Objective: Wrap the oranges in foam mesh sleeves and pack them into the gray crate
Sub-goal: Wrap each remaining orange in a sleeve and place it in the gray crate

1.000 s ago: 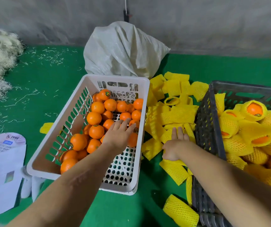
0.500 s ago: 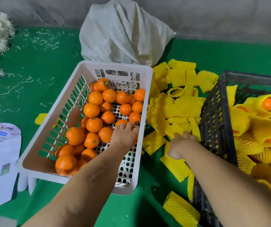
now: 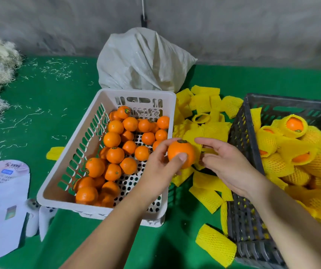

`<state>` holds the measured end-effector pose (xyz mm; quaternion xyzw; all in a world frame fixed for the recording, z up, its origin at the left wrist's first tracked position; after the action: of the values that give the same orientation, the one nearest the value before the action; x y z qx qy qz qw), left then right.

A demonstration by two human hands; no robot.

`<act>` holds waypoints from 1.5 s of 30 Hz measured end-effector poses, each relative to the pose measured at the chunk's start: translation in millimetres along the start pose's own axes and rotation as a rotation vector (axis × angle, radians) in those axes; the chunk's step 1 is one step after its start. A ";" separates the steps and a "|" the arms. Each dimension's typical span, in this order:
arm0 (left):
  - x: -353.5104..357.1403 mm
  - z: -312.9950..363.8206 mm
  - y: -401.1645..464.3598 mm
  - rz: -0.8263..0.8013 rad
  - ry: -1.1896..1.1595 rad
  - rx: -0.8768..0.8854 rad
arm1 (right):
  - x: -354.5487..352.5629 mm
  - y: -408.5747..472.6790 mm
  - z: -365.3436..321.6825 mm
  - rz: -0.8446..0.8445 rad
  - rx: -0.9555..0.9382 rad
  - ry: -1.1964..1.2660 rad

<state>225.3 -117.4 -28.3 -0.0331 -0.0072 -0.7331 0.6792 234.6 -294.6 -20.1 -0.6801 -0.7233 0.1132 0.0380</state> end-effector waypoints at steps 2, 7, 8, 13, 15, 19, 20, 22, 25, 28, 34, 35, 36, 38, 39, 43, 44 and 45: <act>20.7 -7.7 -5.8 -0.040 -0.028 -0.086 | -0.2 -9.6 -0.5 0.056 -0.037 0.085; 26.3 -14.8 -9.1 -0.058 -0.234 -0.227 | 0.6 -20.2 -0.9 -0.018 -0.050 0.158; 25.9 -14.7 -9.8 -0.068 -0.234 -0.226 | 6.2 -24.4 -1.2 -0.060 -0.086 0.056; 30.7 -5.4 -17.1 -0.072 -0.109 -0.176 | 2.1 -22.1 -0.6 0.068 -0.210 -0.207; 29.9 -4.5 -18.4 -0.064 -0.083 -0.162 | -4.0 -20.4 -2.7 0.130 -0.216 -0.177; 28.9 -0.6 -19.2 -0.070 -0.111 -0.127 | -11.2 -17.7 -1.4 0.261 -0.122 0.001; 28.9 -0.8 -19.3 -0.071 -0.115 -0.128 | -11.6 -16.5 0.3 0.280 -0.081 0.032; 28.2 -1.6 -18.6 -0.060 -0.140 -0.135 | -12.3 -13.3 4.6 0.278 -0.038 0.033; 25.4 -7.7 -16.5 -0.012 -0.213 -0.171 | -10.1 -11.9 2.7 0.242 -0.058 0.022; 26.4 -10.9 -21.1 -0.004 -0.189 -0.165 | -5.4 -12.5 -0.3 0.185 -0.065 0.101; 30.2 -8.3 -22.9 -0.031 -0.138 -0.136 | -7.0 -8.6 5.0 0.209 -0.020 0.194; 30.9 -7.2 -22.8 -0.042 -0.132 -0.128 | -8.5 -7.3 6.6 0.229 -0.006 0.206; 31.6 -6.1 -22.9 -0.053 -0.124 -0.116 | -9.0 -6.4 7.4 0.237 0.005 0.211; 32.3 -5.2 -22.7 -0.066 -0.123 -0.105 | -7.9 -4.7 9.8 0.218 0.006 0.180; 32.2 -4.8 -22.2 -0.065 -0.127 -0.106 | -7.4 -4.1 11.4 0.211 0.017 0.159; 31.8 -7.6 -19.1 -0.041 -0.110 -0.106 | -4.4 -3.5 15.1 0.171 0.032 0.120; 32.8 -7.6 -18.5 -0.038 -0.097 -0.104 | -5.1 -4.3 14.2 0.177 0.019 0.090; 34.1 -7.5 -18.1 -0.035 -0.090 -0.104 | -7.8 -4.6 13.4 0.207 0.009 0.065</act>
<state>204.4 -150.4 -33.2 -0.1013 -0.0001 -0.7420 0.6627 228.0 -304.1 -31.4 -0.7543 -0.6471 0.0977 0.0529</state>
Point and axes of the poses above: each hand's wrist, its own y-axis towards the middle knuckle, its own x-axis out of the palm, z = x × y, the point moved 8 cm from there along y, towards the middle knuckle, and after that the axes turned 7 degrees about z, right-handed, at the moved point
